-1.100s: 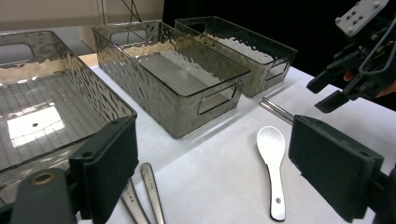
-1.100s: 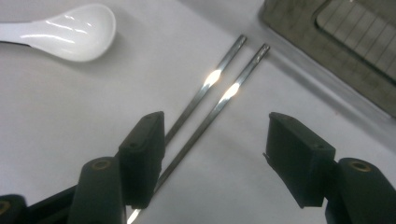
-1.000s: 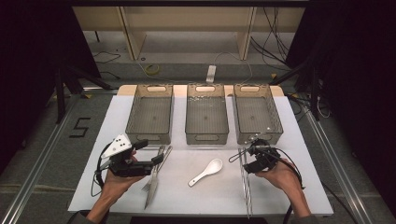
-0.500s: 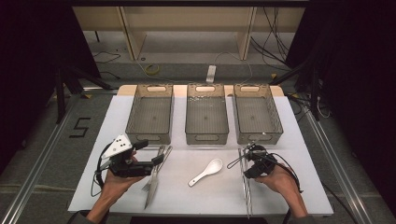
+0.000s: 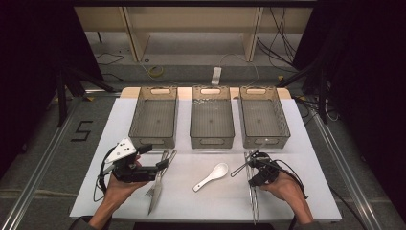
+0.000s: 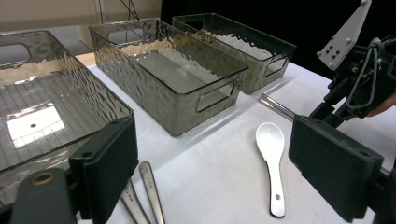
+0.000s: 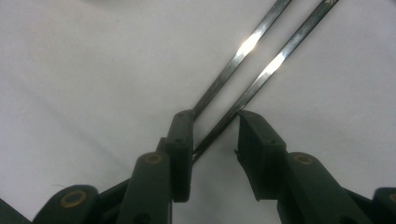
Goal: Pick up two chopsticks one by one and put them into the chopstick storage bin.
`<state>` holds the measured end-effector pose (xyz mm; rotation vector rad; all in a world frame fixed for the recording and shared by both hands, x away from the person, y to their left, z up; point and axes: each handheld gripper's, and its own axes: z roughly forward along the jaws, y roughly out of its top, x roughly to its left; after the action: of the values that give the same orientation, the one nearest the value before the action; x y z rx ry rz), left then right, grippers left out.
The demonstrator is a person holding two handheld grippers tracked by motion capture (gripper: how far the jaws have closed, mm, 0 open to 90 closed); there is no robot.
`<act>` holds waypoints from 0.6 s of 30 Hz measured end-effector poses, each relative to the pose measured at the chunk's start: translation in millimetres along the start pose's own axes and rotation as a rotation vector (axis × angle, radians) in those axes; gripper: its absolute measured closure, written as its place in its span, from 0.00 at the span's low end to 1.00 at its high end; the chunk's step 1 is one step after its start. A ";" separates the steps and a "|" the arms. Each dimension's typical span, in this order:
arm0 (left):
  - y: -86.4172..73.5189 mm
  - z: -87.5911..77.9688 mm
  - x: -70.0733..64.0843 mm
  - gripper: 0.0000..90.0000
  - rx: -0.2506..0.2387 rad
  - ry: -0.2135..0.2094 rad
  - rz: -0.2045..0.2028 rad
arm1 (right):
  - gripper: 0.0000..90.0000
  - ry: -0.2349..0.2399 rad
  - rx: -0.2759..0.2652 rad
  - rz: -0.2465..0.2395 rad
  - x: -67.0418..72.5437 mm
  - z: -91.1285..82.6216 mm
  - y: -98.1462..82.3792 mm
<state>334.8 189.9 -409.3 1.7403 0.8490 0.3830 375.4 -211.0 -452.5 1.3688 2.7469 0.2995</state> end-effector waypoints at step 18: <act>-0.1 -0.1 0.0 0.17 0.000 -0.001 0.000 | 0.77 -0.040 0.040 -0.035 4.2 1.2 -0.6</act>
<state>334.8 190.0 -409.4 1.7399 0.8487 0.3822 372.6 -207.9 -453.7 1.3197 2.7550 0.2143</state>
